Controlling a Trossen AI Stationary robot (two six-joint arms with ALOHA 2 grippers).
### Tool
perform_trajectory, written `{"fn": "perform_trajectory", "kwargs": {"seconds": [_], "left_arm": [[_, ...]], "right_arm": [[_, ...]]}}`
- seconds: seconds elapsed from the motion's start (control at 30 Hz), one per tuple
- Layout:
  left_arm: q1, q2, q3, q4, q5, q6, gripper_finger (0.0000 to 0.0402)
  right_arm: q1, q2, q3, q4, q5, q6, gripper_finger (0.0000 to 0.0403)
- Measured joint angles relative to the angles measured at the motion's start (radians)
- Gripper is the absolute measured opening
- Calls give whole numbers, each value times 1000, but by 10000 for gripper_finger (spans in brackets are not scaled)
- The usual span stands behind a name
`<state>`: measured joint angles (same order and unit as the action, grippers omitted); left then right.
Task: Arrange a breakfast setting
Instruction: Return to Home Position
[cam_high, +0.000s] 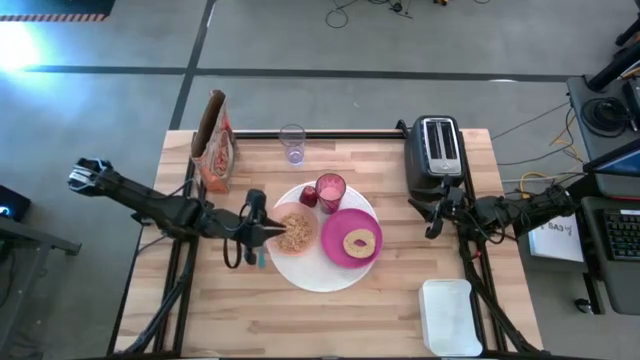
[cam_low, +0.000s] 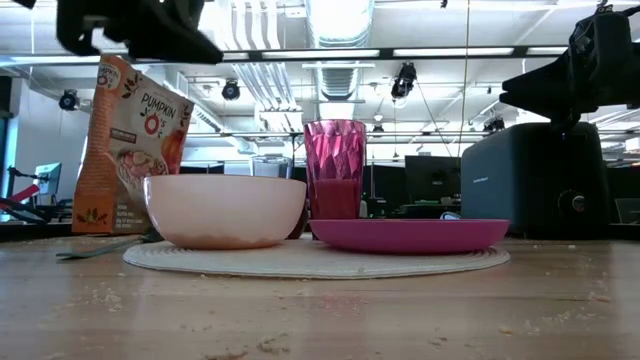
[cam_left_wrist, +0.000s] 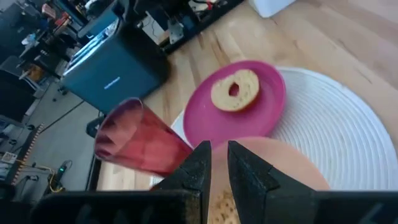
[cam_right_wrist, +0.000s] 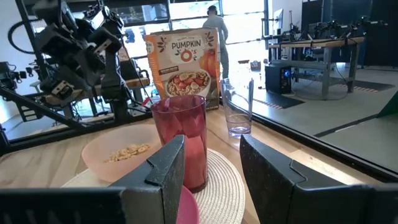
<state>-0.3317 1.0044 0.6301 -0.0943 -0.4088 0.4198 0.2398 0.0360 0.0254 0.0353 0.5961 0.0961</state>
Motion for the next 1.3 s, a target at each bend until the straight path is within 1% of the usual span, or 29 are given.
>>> {"fn": "perform_trajectory", "kwargs": {"seconds": [0.27, 0.37, 0.47, 0.6, 0.8, 0.9, 1.0, 1.07, 1.3], "left_arm": [[-1, 91, 128, -7, 1, -1, 36], [3, 89, 159, -7, 1, -25, 36], [4, 55, 145, 30, 1, -99, 36], [6, -9, 57, 101, -1, -187, 36], [6, -143, -178, 370, 0, -198, 36], [6, -231, -294, 511, -1, -198, 36], [6, -322, -396, 611, -1, -198, 36], [6, -386, -447, 647, -1, -197, 36], [6, -584, -550, 645, 0, -195, 36]], "right_arm": [[0, 0, 0, 0, 0, 0, 144], [0, 0, 0, 0, 0, -2, 144], [0, 0, 0, 0, 0, -2, 144], [0, 0, 0, 0, 0, 0, 144], [0, 0, 0, 0, 0, -1, 144], [0, 0, 0, 0, 0, 0, 144], [0, 1, 0, 0, 0, -1, 144], [0, 0, 0, 0, 0, 0, 144], [0, 0, 0, 0, 0, 0, 144]]}}
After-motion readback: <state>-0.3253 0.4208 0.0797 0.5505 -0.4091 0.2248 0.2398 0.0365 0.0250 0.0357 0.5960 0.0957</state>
